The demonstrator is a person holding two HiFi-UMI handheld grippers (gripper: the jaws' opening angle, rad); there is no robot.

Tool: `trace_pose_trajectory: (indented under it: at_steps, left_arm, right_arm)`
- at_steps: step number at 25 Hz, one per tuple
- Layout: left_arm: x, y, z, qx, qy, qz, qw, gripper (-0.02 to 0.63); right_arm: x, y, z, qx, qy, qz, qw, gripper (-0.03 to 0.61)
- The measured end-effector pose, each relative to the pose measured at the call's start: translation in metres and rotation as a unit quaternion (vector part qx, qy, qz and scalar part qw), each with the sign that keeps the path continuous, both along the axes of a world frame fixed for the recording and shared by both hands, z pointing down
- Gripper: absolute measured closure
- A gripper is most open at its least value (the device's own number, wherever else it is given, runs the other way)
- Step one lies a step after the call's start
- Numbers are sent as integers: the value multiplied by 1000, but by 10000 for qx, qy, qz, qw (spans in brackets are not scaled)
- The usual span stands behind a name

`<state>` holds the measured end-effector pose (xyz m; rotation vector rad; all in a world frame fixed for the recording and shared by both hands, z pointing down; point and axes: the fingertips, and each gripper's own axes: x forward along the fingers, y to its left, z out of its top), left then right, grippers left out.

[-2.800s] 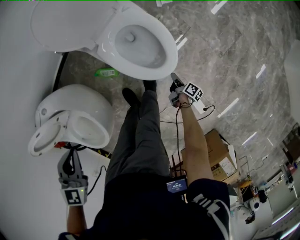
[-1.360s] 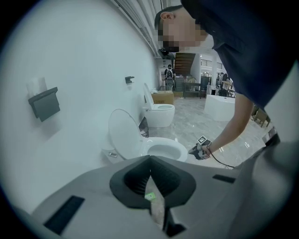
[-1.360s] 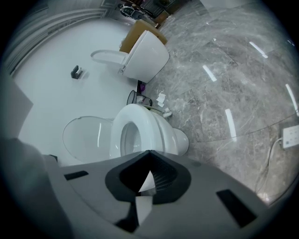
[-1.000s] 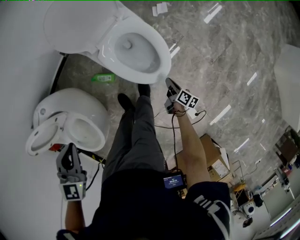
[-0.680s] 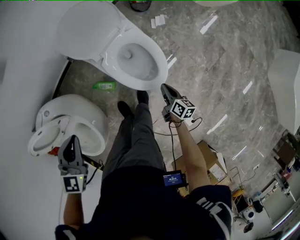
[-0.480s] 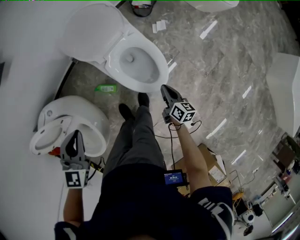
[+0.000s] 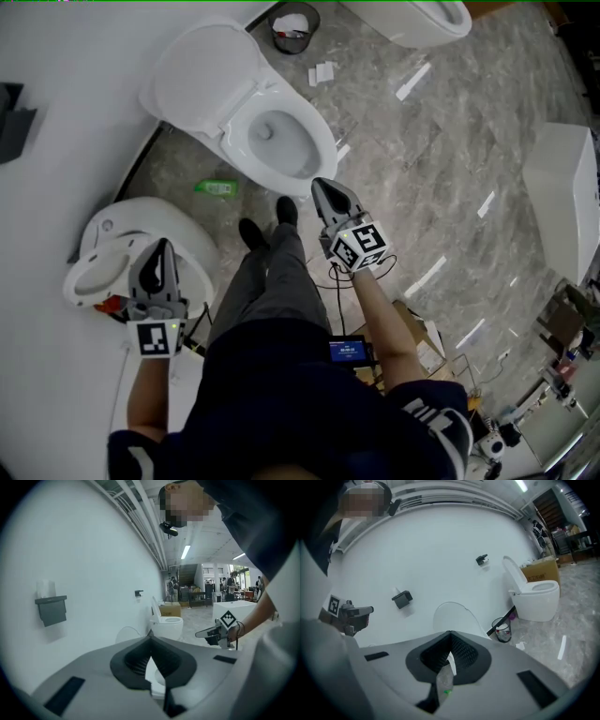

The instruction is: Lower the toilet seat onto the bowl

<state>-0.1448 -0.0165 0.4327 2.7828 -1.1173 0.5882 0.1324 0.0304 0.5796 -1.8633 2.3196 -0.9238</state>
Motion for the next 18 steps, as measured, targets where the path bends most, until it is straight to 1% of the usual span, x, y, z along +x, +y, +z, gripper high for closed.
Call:
trace_pose_trajectory:
  at_steps: [5,9,14,18]
  left_arm:
    - [-1,-7,-20,243,160,-70,9996,589]
    - [-6,-11,-36,454,389,-189,9980,589]
    - [-10,-16,-59,649,600,-298,9956,589]
    - [-10,-19,-80,857,710,-315,9933,589]
  right_arm:
    - [-18,-10,-52,352,224,-161,9990,558]
    - [-36,-16,-93,689,485,-322,9959,558]
    - [-58,-24,-151,1119,854,-543,9885,558]
    - [-76,-32,-193,1495,1185,-693,9792,558]
